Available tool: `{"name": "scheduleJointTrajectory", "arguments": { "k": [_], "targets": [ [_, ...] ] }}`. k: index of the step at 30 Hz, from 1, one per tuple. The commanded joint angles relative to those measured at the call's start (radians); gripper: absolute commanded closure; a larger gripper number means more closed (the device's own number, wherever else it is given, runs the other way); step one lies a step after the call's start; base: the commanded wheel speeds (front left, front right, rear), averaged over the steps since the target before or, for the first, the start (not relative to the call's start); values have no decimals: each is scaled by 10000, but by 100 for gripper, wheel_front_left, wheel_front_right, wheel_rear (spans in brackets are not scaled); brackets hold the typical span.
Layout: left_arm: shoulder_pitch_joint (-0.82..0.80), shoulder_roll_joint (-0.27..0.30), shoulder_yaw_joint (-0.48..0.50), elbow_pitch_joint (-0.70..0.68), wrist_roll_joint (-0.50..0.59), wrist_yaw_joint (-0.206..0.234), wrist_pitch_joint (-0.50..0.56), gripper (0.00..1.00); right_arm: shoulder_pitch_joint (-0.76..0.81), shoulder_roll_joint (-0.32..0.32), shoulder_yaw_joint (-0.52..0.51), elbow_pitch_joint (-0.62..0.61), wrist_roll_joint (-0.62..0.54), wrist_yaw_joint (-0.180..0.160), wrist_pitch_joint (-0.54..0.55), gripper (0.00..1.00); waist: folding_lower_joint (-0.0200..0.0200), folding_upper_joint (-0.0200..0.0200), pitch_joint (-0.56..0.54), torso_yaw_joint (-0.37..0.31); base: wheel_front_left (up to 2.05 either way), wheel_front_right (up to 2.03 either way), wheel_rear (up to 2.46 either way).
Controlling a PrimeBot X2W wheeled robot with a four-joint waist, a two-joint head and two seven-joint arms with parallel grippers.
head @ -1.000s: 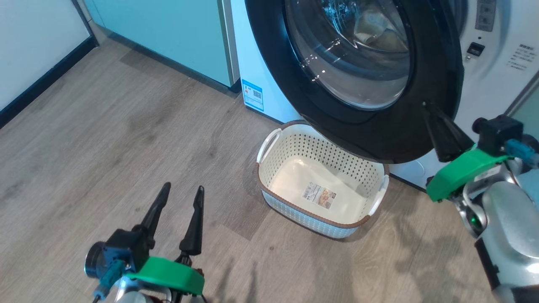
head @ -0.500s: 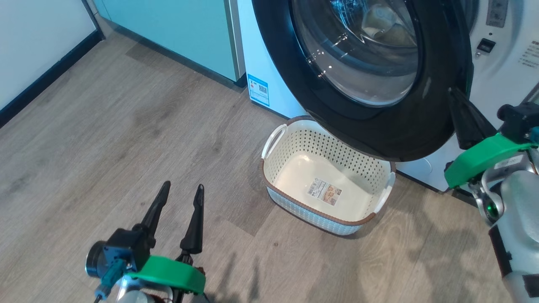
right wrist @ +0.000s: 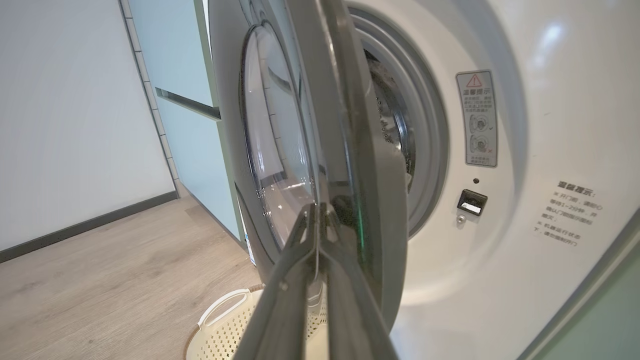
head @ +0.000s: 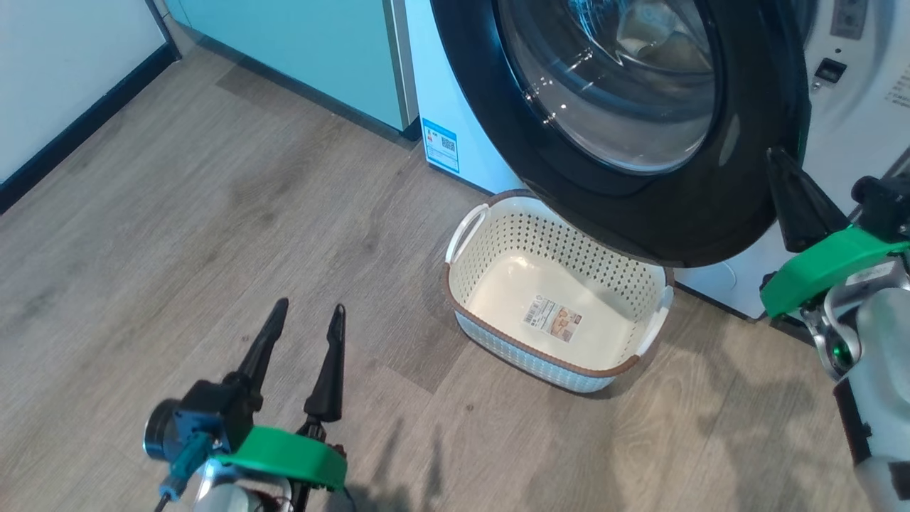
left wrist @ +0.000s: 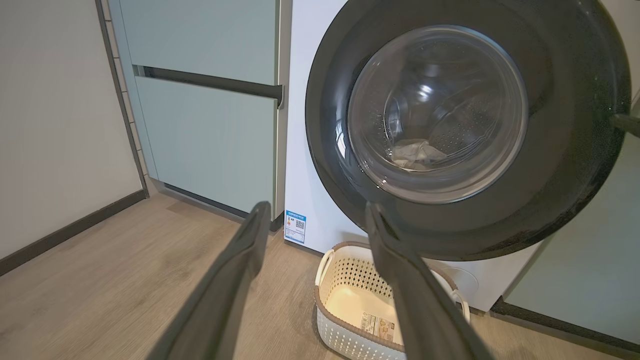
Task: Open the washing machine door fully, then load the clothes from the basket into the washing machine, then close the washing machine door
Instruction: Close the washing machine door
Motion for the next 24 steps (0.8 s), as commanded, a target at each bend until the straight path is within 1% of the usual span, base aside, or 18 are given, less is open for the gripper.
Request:
{"name": "scheduleJointTrajectory", "arguments": {
  "k": [1, 13, 19, 24],
  "targets": [
    [-464, -32, 406, -363, 90, -61, -63, 0, -622, -121, 52, -234, -55, -29, -94, 100, 0, 0, 33, 2, 0, 0, 0],
    [-724, -141, 356, -524, 87, -181, -63, 0, -1229, -646, -637, -43, -313, -29, -95, 100, 0, 0, 717, 156, 0, 0, 0],
    [-943, -176, 266, -577, 15, -212, -63, 0, -1934, -982, -1031, 232, -609, -29, -95, 100, 0, 0, 1241, 289, 0, 0, 0],
    [-1207, -189, 64, -609, -162, -181, -63, 0, -2717, -1298, -1345, 687, -880, -29, -91, 100, 0, 0, 1691, 479, 0, 0, 0]
  ]
}}
